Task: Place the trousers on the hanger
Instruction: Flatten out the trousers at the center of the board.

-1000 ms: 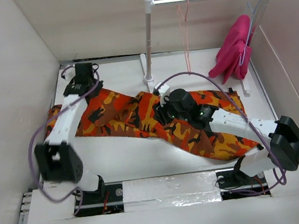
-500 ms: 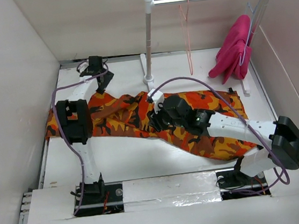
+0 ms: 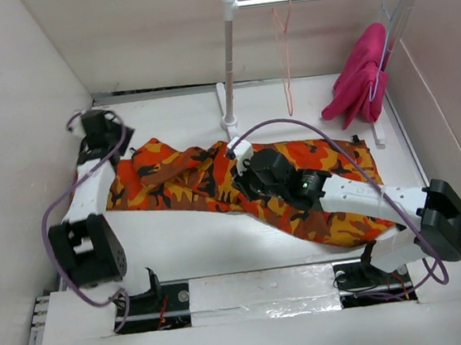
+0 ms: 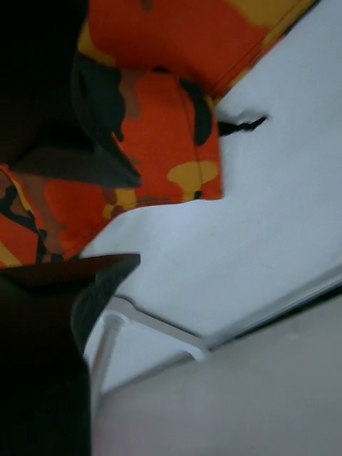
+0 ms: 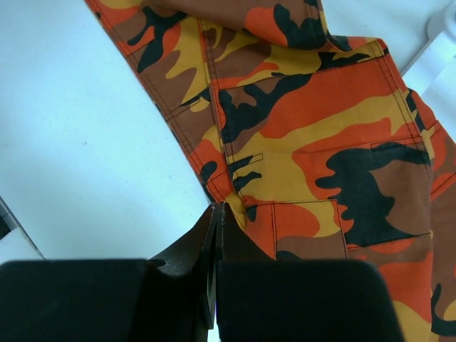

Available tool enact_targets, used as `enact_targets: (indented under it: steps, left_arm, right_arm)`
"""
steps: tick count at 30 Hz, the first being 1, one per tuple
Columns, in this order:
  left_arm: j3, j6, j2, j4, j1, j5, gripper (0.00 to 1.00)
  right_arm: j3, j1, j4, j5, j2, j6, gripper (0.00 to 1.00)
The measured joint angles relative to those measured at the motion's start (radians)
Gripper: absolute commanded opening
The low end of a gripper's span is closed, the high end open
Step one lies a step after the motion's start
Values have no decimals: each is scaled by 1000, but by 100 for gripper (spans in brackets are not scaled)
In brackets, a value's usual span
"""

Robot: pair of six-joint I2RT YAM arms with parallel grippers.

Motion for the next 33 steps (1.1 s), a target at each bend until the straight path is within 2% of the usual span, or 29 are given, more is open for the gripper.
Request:
enact_targets:
  steps: [1, 4, 7, 9, 10, 13, 17, 21, 24, 25, 26, 27, 30, 33]
  left_arm:
    - [-34, -5, -46, 21, 45, 3, 24]
    - [-124, -23, -107, 74, 169, 34, 24]
    - [-205, -31, -53, 106, 207, 85, 34]
    - [-243, -34, 16, 111, 208, 134, 37]
    - [-254, -35, 51, 112, 208, 154, 44]
    - [-279, -43, 110, 130, 204, 194, 54]
    - [-287, -54, 112, 189, 204, 226, 53]
    - [-287, -70, 117, 251, 204, 244, 45]
    - [-287, -89, 143, 288, 204, 254, 24]
    - [-287, -96, 153, 295, 204, 255, 9]
    - [-287, -97, 162, 301, 204, 256, 3]
    - [-287, -99, 169, 303, 204, 257, 0]
    - [-286, -104, 162, 297, 204, 249, 0]
    - [-267, -83, 113, 235, 204, 204, 0]
  right_arm:
    - [0, 1, 0, 8, -3, 0, 0]
    - [-4, 2, 8, 24, -24, -1, 0]
    - [-7, 2, 15, 31, -43, -1, 0]
    - [-7, 2, 17, 32, -45, -1, 0]
    - [-7, 2, 16, 32, -44, -1, 0]
    - [-7, 2, 16, 32, -43, -2, 0]
    - [-7, 2, 16, 32, -34, -3, 0]
    - [-7, 2, 14, 31, -25, -5, 0]
    - [-7, 2, 14, 32, -25, -5, 0]
    - [-7, 2, 13, 33, -25, -5, 0]
    - [-7, 1, 13, 35, -25, -5, 1]
    - [-7, 2, 14, 38, -25, -4, 1]
    - [-7, -1, 13, 46, -25, -2, 5]
    - [-7, -13, 13, 51, -25, 2, 16]
